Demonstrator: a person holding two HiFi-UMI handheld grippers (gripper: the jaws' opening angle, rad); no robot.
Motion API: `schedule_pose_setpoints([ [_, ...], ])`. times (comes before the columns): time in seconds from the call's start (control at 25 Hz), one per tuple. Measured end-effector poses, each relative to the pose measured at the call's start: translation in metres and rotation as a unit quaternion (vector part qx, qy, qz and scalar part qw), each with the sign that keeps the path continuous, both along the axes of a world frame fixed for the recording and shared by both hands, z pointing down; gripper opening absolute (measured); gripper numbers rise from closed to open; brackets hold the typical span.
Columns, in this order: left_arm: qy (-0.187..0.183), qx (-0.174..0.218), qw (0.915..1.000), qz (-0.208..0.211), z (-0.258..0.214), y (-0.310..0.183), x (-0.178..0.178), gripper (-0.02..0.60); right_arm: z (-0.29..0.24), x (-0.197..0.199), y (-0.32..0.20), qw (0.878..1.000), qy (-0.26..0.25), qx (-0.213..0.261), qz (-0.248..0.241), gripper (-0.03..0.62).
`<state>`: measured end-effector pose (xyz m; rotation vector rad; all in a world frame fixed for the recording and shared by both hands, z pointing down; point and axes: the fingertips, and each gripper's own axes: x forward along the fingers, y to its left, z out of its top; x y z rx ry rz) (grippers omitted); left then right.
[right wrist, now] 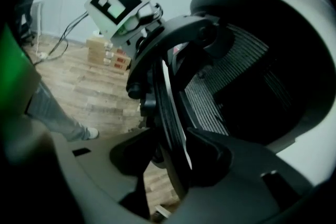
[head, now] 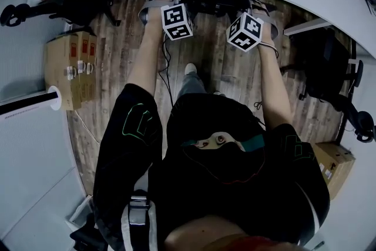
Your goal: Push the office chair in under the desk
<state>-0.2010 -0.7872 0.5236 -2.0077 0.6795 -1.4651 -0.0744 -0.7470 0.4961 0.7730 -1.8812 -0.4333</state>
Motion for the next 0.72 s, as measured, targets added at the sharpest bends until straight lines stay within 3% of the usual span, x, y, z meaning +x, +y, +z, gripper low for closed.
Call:
schedule_pose_setpoints([
  [0.24, 0.073, 0.012, 0.9961, -0.048, -0.025, 0.011, -0.004, 0.212, -0.04, 0.001, 0.013, 0.995, -0.097, 0.021, 0.016, 0.186],
  [0.4, 0.143, 0.031, 0.9861, -0.079, -0.053, 0.027, -0.006, 0.187, -0.072, 0.005, 0.027, 0.984, -0.174, 0.034, 0.028, 0.144],
  [0.56, 0.258, 0.061, 0.9579, -0.112, -0.09, 0.045, 0.001, 0.1, -0.093, 0.011, 0.04, 0.961, -0.267, 0.047, 0.053, 0.049],
  [0.72, 0.337, 0.096, 0.9265, -0.138, -0.123, 0.065, 0.012, 0.051, -0.109, 0.019, 0.054, 0.941, -0.327, 0.053, 0.069, 0.006],
])
